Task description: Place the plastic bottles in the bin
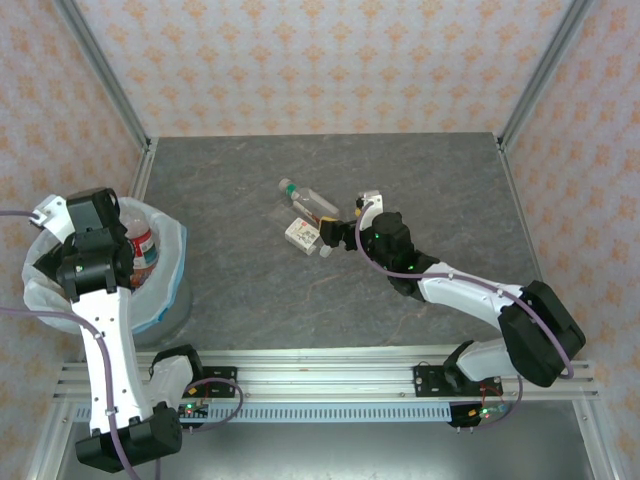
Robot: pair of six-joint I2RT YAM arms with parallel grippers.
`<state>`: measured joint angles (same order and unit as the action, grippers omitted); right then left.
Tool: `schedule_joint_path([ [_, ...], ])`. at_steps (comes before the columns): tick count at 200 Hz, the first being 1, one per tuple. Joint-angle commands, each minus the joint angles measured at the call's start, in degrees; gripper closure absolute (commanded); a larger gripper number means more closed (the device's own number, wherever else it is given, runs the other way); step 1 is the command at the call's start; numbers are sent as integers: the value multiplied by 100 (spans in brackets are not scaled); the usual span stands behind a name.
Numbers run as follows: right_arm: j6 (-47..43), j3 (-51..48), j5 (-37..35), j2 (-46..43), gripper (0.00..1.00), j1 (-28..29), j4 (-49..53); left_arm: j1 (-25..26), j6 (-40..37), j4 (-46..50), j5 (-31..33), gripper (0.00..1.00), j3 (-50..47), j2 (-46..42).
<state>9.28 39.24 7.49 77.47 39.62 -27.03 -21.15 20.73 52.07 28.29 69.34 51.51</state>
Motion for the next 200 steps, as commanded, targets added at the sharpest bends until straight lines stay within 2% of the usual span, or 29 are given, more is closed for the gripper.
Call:
schedule_joint_path([
  [1,100,188,-53,5,1,21,-113,-56,384,213,-656,0,89,-122],
  [40,125,269,-293,114,1,25,164,-56,473,-62,-1797,0,75,-291],
  [60,118,416,-185,257,1,22,464,-56,552,-192,-2191,0,62,-356],
  [88,-49,386,187,412,1,20,371,-56,549,-250,-2586,0,123,-374],
  [101,-401,375,629,499,0,20,420,-54,468,-433,-3094,0,96,-426],
  [115,-709,437,1008,567,1,21,690,-48,364,-813,-3914,0,4,-474],
  [125,-836,461,1098,600,1,27,867,-48,358,-1000,-4386,0,15,-455],
  [142,-967,431,1126,611,1,20,970,-43,396,-1095,-4835,0,80,-405],
  [173,-1195,494,1359,693,0,-8,1202,221,530,-1401,-5027,0,-14,-406],
  [200,-1262,743,1530,893,0,-33,1513,943,524,-1492,-4857,0,17,-250],
])
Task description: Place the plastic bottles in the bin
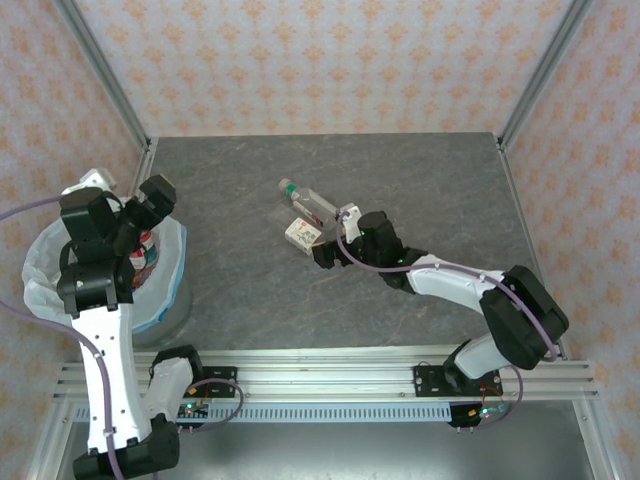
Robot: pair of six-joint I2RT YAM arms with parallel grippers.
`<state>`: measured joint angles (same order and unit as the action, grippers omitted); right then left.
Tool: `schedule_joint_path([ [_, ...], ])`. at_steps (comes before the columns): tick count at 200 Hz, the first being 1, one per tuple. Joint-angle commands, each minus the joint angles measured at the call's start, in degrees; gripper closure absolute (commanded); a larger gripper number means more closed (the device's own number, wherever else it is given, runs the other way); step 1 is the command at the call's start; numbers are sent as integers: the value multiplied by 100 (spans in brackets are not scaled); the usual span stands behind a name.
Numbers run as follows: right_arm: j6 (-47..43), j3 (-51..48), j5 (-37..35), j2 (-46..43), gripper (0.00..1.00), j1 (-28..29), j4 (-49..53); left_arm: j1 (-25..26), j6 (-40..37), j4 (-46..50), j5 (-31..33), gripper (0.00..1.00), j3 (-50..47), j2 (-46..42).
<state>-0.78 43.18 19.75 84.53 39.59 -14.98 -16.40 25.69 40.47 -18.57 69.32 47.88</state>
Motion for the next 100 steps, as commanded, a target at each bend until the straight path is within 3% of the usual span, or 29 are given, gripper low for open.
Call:
schedule_joint_path([
  [1,-261,358,311,195,0,-31,310,501,21,-335,-159,0,24,119],
  [39,-179,675,526,562,1,-34,382,1182,73,-539,104,0,41,342],
  [100,125,1313,756,1353,0,-26,506,1403,81,-654,184,0,-38,486],
])
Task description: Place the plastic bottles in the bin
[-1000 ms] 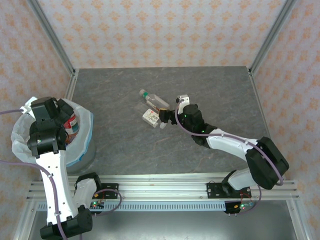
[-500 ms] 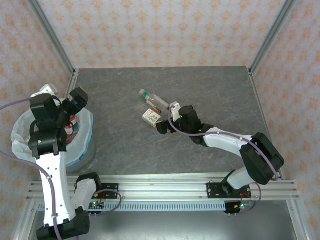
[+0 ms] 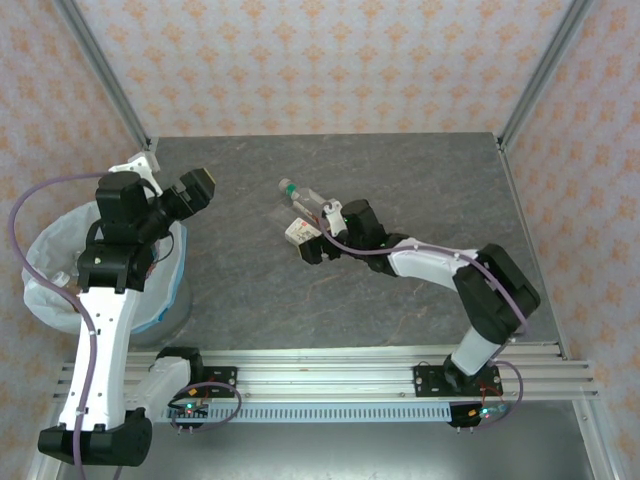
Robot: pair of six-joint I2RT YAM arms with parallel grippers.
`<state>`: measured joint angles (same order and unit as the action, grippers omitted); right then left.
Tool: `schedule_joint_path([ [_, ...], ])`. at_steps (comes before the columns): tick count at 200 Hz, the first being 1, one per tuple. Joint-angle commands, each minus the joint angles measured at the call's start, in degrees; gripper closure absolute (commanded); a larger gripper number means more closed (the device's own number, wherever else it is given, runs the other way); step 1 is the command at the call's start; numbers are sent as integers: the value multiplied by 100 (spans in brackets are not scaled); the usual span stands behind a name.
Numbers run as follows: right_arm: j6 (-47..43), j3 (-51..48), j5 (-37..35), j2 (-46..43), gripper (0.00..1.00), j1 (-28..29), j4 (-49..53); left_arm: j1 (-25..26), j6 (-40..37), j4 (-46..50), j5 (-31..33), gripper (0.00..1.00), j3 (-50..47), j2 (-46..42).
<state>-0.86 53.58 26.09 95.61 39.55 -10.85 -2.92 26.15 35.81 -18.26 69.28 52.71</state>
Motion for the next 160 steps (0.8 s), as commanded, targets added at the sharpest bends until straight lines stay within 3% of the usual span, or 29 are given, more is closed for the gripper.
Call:
schedule_joint_path([
  [1,136,278,106,259,0,-15,88,55,33,-188,155,0,-35,-2],
  [35,82,501,-450,572,1,-8,254,55,-48,-145,196,0,-80,-32],
  [114,-294,1431,-785,1480,1,35,1201,54,-140,-145,164,0,-117,36],
  [160,-443,1673,-591,1842,3,85,1326,55,-193,-126,160,0,-153,47],
])
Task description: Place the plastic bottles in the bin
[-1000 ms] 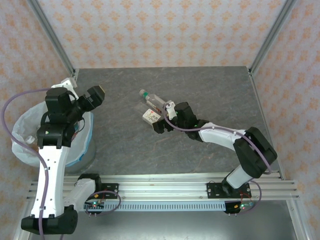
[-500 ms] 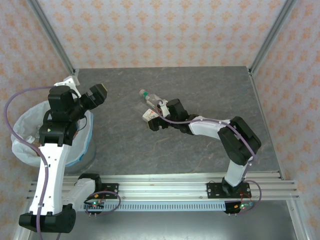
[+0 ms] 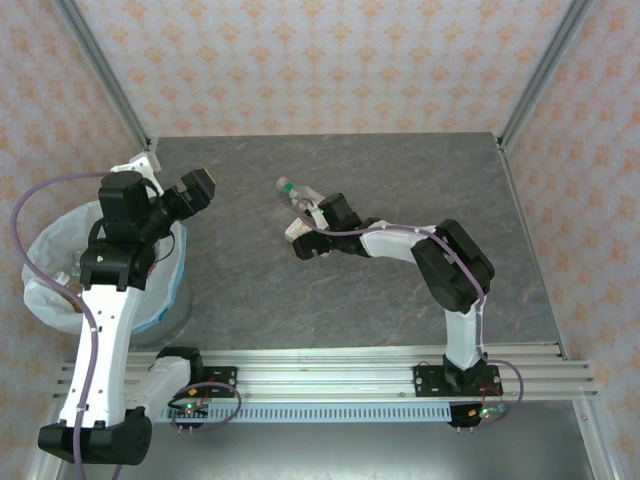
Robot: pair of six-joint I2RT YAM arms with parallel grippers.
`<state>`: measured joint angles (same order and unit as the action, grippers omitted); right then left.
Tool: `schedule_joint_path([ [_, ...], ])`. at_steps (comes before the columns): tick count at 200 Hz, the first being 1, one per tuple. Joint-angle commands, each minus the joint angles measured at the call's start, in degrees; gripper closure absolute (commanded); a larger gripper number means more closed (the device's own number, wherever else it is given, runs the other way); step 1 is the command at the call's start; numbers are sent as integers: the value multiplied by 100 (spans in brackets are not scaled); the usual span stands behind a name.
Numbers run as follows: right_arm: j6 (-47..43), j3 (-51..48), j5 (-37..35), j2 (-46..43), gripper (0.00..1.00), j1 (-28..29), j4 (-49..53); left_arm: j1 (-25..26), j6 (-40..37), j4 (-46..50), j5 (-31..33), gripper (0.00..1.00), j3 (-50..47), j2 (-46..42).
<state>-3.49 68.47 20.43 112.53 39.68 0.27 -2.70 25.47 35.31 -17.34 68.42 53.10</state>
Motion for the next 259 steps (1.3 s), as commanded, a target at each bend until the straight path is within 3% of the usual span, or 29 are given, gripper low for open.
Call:
schedule_joint_path([
  [1,-184,185,-32,157,3,74,207,33,-124,-76,71,0,-67,12],
  [66,-24,397,-740,518,13,257,150,33,-113,-108,11,0,-126,35],
  [112,-30,322,-1377,562,25,544,11,33,-113,-100,8,0,-173,20],
  [199,86,-770,-1395,-407,46,562,-1091,33,-66,-164,-75,0,-190,84],
  [259,157,-1690,-1287,-1266,53,566,-1967,226,5,-378,-324,0,-152,147],
])
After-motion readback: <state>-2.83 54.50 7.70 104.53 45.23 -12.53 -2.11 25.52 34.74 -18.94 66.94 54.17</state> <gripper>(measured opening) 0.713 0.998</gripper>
